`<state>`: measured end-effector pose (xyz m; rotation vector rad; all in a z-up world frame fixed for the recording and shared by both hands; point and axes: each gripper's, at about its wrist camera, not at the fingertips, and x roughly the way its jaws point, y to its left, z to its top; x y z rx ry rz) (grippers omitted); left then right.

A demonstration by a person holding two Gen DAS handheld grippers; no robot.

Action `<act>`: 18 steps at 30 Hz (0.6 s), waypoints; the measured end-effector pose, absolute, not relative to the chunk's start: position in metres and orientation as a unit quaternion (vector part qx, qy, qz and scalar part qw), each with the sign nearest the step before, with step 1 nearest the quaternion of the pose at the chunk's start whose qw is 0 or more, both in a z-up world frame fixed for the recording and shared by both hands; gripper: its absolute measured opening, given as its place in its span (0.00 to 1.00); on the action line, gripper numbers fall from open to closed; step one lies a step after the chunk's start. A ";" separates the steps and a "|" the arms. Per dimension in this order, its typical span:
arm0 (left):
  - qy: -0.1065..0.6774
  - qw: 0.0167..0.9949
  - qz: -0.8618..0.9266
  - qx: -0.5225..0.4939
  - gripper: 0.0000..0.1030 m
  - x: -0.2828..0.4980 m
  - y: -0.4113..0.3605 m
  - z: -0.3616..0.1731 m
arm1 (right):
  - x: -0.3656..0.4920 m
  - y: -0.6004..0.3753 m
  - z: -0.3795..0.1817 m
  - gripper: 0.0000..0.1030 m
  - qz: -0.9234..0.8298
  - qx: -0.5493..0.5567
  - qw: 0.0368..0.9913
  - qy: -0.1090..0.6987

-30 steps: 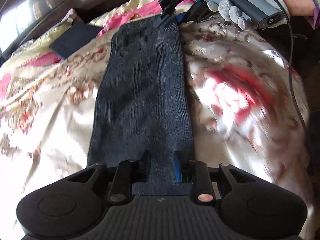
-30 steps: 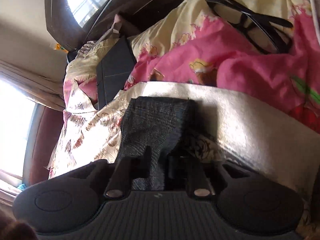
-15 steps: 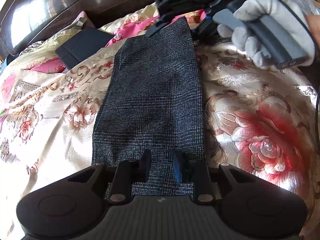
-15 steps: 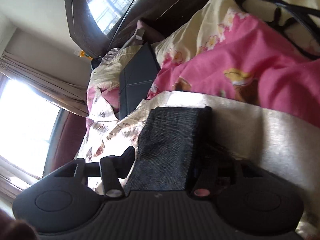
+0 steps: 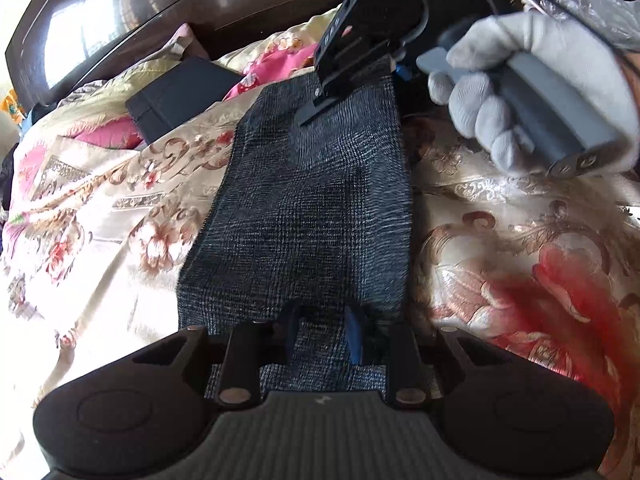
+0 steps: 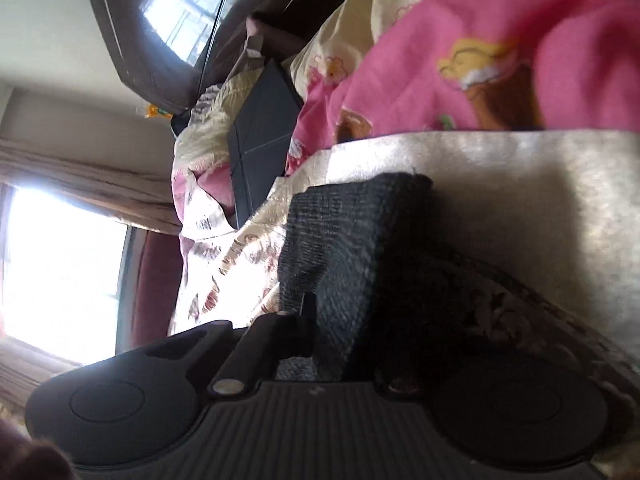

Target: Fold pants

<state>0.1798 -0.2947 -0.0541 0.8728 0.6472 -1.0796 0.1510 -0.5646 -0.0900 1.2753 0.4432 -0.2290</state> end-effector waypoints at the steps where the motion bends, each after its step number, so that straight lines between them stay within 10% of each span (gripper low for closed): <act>1: 0.296 0.717 -0.495 0.391 0.31 0.179 -0.297 -0.052 | 0.145 -0.566 -0.087 0.05 -0.104 0.589 0.775 0.203; 10: 0.274 0.716 -0.531 0.360 0.12 0.143 -0.333 -0.052 | 0.100 -0.579 -0.051 0.05 -0.165 0.520 0.808 0.222; 18: 0.295 0.793 -0.460 0.268 0.34 0.158 -0.265 -0.023 | 0.130 -0.480 0.043 0.05 -0.095 0.340 0.898 0.263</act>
